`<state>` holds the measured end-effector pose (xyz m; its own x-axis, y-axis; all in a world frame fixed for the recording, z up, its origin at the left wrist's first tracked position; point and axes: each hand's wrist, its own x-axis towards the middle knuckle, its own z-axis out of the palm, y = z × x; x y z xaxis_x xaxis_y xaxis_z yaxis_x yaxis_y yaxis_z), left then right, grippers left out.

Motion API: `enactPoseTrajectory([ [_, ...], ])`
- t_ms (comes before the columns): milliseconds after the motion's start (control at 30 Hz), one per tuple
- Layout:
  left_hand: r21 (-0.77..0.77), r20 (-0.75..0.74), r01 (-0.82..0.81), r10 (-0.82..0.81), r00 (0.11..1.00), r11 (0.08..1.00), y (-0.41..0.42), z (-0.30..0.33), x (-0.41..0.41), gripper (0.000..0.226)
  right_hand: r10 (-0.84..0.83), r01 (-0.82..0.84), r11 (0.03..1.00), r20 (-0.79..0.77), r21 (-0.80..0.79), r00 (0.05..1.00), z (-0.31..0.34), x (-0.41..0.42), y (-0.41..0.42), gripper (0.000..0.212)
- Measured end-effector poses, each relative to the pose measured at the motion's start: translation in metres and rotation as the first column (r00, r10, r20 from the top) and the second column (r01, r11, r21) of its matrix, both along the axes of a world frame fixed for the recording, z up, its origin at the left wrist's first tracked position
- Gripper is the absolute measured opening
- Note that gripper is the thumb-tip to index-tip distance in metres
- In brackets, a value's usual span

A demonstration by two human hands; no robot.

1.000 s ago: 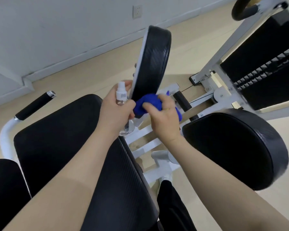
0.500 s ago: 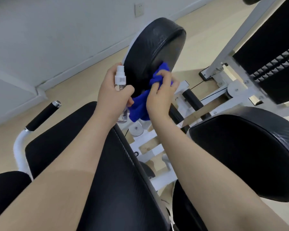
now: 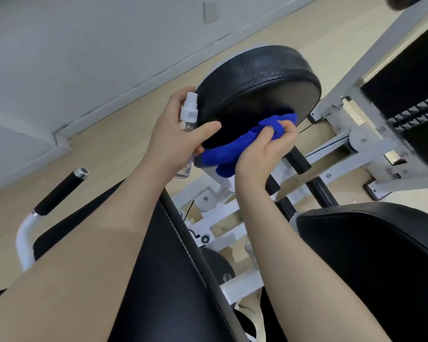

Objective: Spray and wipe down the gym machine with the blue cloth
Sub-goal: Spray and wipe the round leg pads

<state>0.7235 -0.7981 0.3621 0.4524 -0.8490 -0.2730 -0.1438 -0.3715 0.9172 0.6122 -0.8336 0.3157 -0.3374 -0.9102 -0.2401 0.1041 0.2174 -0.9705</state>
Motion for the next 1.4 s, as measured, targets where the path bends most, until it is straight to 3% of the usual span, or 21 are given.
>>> enactPoseTrajectory([
  [67,-0.002,0.014,0.008,-0.008,1.0,1.0,-0.001,0.0,0.002,0.053,0.031,-0.026,0.961,-0.014,0.275,0.999,-0.034,0.003,0.002,0.016],
  [100,-0.007,0.02,0.01,-0.01,1.0,1.0,0.0,0.0,0.002,0.054,-0.012,0.013,0.89,-0.006,0.456,1.0,-0.051,0.003,0.006,0.011],
  [167,-0.027,0.022,0.001,-0.001,1.0,1.0,0.004,-0.001,0.0,0.056,-0.156,-0.09,0.565,0.214,0.82,0.964,-0.067,0.001,0.013,0.011],
  [200,-0.047,0.019,-0.009,0.01,1.0,0.999,0.005,-0.002,-0.002,0.057,-0.216,-0.172,0.505,0.317,0.846,0.923,-0.066,0.0,0.015,0.015],
  [300,-0.076,0.022,-0.035,0.037,0.999,0.997,0.008,-0.007,-0.004,0.059,-0.281,-0.183,0.662,0.467,0.727,0.838,-0.053,0.009,0.012,0.015],
  [400,-0.077,0.013,-0.038,0.04,0.999,0.996,0.01,-0.008,-0.005,0.059,-0.164,-0.159,0.796,0.46,0.585,0.872,-0.03,0.013,0.021,0.01],
  [533,-0.09,0.015,-0.03,0.032,0.999,0.995,0.01,-0.007,-0.004,0.059,-0.023,-0.148,0.945,0.509,0.293,0.861,-0.011,0.007,0.031,0.028],
  [600,-0.096,0.008,-0.03,0.031,0.999,0.995,0.011,-0.007,-0.005,0.059,0.059,-0.146,0.973,0.422,0.179,0.905,-0.014,0.005,0.033,0.032],
  [700,-0.092,0.005,-0.044,0.045,0.999,0.995,0.015,-0.007,-0.007,0.06,0.149,-0.197,0.968,0.277,0.153,0.949,-0.033,0.014,0.042,0.045],
  [800,-0.097,0.008,-0.074,0.075,0.997,0.993,0.016,-0.007,-0.009,0.058,0.118,-0.189,0.962,0.323,0.198,0.939,-0.046,0.022,0.038,0.035],
  [933,-0.094,-0.008,-0.125,0.124,0.992,0.988,0.019,-0.007,-0.014,0.057,-0.022,-0.159,0.886,0.384,0.435,0.923,-0.064,0.021,0.027,0.036],
  [1000,-0.086,-0.003,-0.125,0.125,0.992,0.988,0.02,-0.006,-0.016,0.058,-0.129,-0.136,0.811,0.402,0.568,0.907,-0.066,0.018,0.02,0.028],
  [1067,-0.072,0.013,-0.116,0.117,0.993,0.991,0.022,-0.003,-0.018,0.058,-0.287,-0.094,0.652,0.359,0.752,0.888,-0.077,0.017,0.014,0.014],
  [1100,-0.07,0.022,-0.117,0.119,0.993,0.991,0.023,-0.002,-0.019,0.059,-0.378,-0.106,0.558,0.365,0.823,0.851,-0.083,0.019,0.014,0.018],
  [1167,-0.07,0.043,-0.135,0.138,0.99,0.988,0.028,-0.003,-0.024,0.06,-0.409,-0.158,0.597,0.468,0.787,0.783,-0.097,0.024,0.015,0.028],
  [1200,-0.07,0.054,-0.148,0.152,0.987,0.987,0.03,-0.004,-0.027,0.06,-0.373,-0.178,0.599,0.469,0.781,0.801,-0.103,0.028,0.019,0.029],
  [1300,-0.074,0.082,-0.175,0.18,0.98,0.982,0.035,-0.004,-0.034,0.059,-0.377,-0.29,0.526,0.525,0.8,0.763,-0.068,0.02,0.028,0.014],
  [1400,-0.075,0.087,-0.176,0.182,0.979,0.982,0.036,-0.002,-0.036,0.058,-0.293,-0.352,0.66,0.659,0.663,0.693,-0.021,0.003,0.017,0.017],
])
